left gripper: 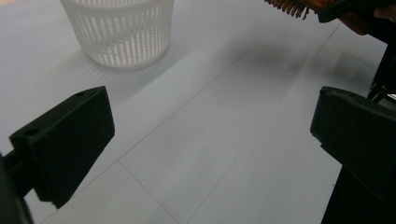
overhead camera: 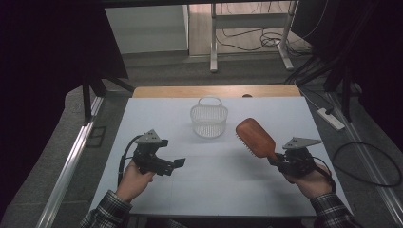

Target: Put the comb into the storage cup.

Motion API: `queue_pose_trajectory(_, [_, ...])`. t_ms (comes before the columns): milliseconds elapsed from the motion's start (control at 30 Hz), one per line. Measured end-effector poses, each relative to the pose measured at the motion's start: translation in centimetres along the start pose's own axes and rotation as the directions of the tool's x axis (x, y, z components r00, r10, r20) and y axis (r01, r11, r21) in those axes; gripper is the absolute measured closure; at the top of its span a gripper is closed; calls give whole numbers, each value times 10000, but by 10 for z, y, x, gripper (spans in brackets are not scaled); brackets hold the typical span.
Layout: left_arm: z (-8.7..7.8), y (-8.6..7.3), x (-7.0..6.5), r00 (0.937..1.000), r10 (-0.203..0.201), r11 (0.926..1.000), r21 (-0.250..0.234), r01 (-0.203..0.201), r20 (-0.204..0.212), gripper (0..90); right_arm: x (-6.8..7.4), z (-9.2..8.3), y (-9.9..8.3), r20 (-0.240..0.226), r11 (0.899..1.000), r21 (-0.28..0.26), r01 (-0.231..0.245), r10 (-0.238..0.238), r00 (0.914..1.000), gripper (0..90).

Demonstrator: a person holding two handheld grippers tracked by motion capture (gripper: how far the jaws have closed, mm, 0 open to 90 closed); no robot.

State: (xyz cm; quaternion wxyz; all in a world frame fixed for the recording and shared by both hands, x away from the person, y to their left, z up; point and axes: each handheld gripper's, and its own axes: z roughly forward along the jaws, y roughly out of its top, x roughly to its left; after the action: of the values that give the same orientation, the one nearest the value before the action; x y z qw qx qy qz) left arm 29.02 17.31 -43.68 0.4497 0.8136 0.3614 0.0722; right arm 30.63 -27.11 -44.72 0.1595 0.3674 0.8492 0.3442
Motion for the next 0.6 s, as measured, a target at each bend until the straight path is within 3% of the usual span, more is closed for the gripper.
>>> queue_pose_trajectory(267, [14,20,-6,9996,-58,9997,-244,65,285,0,2,-2,2,-67,9998,-207,37,-38,10000,720])
queue_pose_trajectory(600, [36,39,-17,9951,-98,9984,-537,151,979,1,8,-4,5,-99,9987,-489,118,-123,9999,720])
